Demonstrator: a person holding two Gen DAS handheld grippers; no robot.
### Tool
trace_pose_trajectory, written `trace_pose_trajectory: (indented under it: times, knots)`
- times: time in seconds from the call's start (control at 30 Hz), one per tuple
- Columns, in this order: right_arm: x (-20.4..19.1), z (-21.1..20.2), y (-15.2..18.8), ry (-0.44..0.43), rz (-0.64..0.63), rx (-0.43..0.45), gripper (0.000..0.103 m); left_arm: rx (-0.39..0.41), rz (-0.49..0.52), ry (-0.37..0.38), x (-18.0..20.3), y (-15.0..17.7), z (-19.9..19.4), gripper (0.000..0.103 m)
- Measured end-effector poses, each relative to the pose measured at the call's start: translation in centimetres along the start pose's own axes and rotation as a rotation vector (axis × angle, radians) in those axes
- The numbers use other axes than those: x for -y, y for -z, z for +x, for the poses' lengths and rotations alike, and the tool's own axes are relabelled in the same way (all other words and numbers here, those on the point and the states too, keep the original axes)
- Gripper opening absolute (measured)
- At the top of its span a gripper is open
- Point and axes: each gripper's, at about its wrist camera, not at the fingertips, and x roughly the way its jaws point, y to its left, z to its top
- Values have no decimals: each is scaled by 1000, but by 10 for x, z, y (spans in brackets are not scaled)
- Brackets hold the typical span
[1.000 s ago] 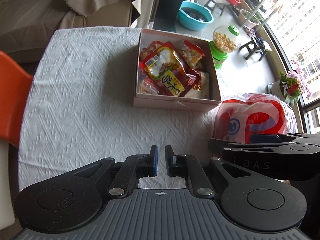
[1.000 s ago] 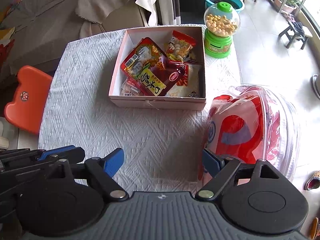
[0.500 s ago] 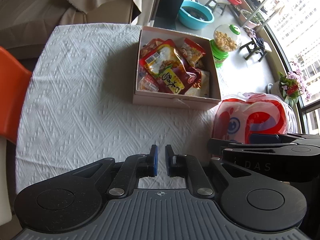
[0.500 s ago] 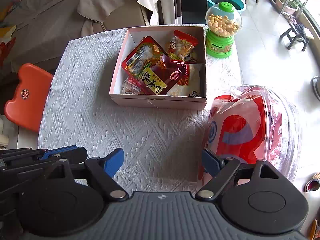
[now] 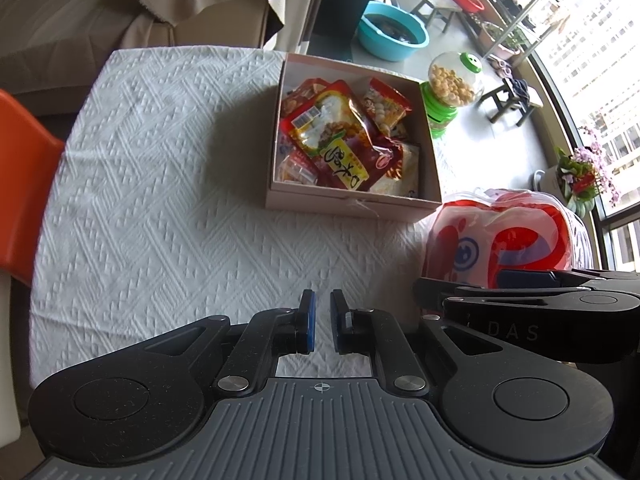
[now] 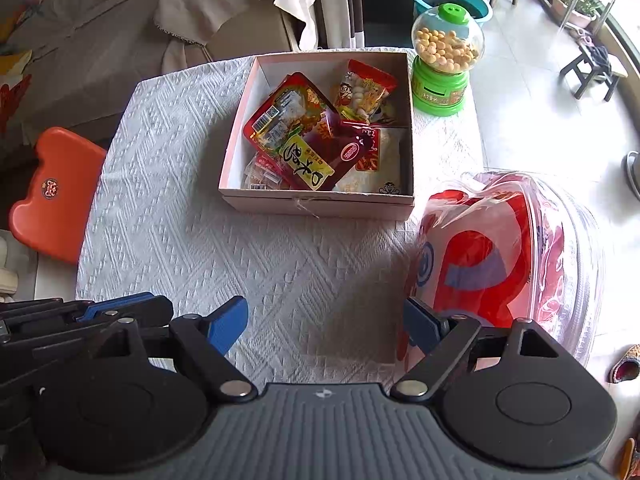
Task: Organize snacks
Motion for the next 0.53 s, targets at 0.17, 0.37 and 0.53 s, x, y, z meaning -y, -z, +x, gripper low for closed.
trace_pose_trajectory:
  times: [0.17,0.37,0.53]
  knots:
    - [0,2,0,-4,-4,-7,85,5,-4,1,-1,-4,1,11]
    - [1,3,-2,-7,-3,-11,85,8,0,13,1,-6,3,10]
    - [2,2,-4,-7,0,-9,85,42,19,24,1,-6,3,10]
